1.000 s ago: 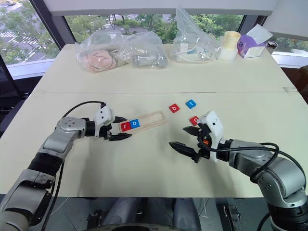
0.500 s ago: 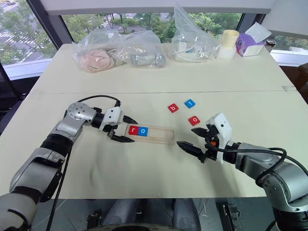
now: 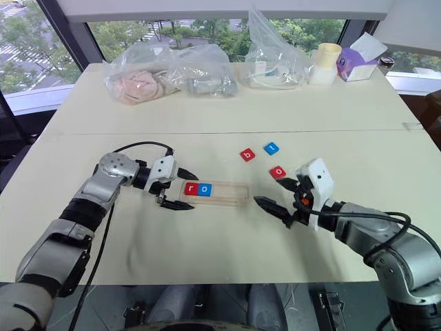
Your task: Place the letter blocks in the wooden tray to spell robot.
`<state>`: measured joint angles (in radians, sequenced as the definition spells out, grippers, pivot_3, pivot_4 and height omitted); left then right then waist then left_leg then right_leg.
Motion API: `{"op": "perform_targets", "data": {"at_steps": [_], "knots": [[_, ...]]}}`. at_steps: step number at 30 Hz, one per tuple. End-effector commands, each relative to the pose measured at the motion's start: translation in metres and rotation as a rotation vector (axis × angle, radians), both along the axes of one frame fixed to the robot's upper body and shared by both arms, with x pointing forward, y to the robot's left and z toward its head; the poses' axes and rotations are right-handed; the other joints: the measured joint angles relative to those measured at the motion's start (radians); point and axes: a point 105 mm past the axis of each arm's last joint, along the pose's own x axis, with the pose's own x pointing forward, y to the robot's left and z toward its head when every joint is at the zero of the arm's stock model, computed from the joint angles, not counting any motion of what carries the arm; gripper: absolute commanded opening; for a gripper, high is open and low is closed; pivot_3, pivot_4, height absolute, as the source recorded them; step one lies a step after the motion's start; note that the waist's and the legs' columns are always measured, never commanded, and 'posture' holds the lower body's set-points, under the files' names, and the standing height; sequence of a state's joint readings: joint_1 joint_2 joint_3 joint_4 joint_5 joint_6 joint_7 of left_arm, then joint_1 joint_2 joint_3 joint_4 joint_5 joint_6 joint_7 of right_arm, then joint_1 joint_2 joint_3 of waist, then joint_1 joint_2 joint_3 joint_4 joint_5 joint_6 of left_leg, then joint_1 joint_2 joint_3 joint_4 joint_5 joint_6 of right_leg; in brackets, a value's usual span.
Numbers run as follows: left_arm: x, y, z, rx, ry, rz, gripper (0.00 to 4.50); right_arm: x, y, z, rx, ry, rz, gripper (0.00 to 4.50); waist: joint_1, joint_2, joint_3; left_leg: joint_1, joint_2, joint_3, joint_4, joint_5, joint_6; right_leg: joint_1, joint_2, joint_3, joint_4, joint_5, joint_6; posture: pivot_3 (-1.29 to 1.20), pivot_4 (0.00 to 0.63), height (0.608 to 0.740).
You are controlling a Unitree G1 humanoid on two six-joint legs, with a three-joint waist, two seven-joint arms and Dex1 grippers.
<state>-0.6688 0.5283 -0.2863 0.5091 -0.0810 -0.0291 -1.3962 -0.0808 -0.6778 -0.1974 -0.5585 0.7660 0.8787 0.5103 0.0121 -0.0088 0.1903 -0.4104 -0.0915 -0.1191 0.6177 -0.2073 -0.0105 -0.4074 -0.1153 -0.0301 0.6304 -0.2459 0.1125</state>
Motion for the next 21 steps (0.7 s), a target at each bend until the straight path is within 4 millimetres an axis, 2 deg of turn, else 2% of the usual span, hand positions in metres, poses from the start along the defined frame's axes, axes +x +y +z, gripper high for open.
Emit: {"op": "perform_targets", "data": {"at_steps": [1,5,7,11,16,21], "knots": [[-0.004,0.003,0.015,-0.044,0.014,0.031,4.44,0.024,0.007,0.007,0.0,-0.076,-0.057,4.5,-0.005,0.0,0.0,0.0,0.0,0.0,0.0,0.0,0.0,0.0,0.0,0.0,0.0,0.0,0.0,0.0,0.15,0.74],[-0.003,0.018,0.04,-0.079,-0.007,0.121,4.44,0.079,0.035,-0.001,-0.084,-0.116,-0.125,4.5,-0.031,0.0,0.001,0.0,0.001,0.0,-0.001,0.0,0.0,-0.002,0.002,0.001,0.001,0.0,-0.001,0.0,0.15,0.74],[-0.003,0.025,0.05,-0.084,-0.008,0.148,4.44,0.094,0.045,-0.002,-0.091,-0.125,-0.131,4.5,-0.029,0.0,0.001,0.0,0.001,0.0,-0.001,0.0,-0.001,-0.003,0.003,0.002,0.001,0.001,-0.002,0.0,0.15,0.74],[-0.011,0.052,0.073,-0.044,0.001,0.207,4.44,0.127,0.061,-0.019,-0.155,-0.102,-0.14,4.5,-0.033,0.0,0.001,0.0,0.001,0.001,-0.004,0.001,-0.001,-0.004,0.003,0.003,0.002,0.001,-0.002,0.0,0.15,0.74],[-0.018,0.075,0.1,-0.096,-0.021,0.348,4.44,0.14,0.062,-0.031,-0.221,-0.063,-0.139,4.5,-0.028,0.0,0.001,0.0,0.0,0.002,-0.005,0.0,-0.001,-0.005,0.003,0.004,0.001,0.001,-0.002,0.0,0.15,0.74],[-0.03,0.085,0.103,-0.148,-0.031,0.468,4.44,0.143,0.055,-0.038,-0.237,-0.028,-0.182,4.5,-0.032,0.0,0.001,0.001,0.001,0.001,-0.005,0.001,-0.001,-0.005,0.003,0.005,0.002,0.001,-0.002,0.0,0.15,0.74]]}}
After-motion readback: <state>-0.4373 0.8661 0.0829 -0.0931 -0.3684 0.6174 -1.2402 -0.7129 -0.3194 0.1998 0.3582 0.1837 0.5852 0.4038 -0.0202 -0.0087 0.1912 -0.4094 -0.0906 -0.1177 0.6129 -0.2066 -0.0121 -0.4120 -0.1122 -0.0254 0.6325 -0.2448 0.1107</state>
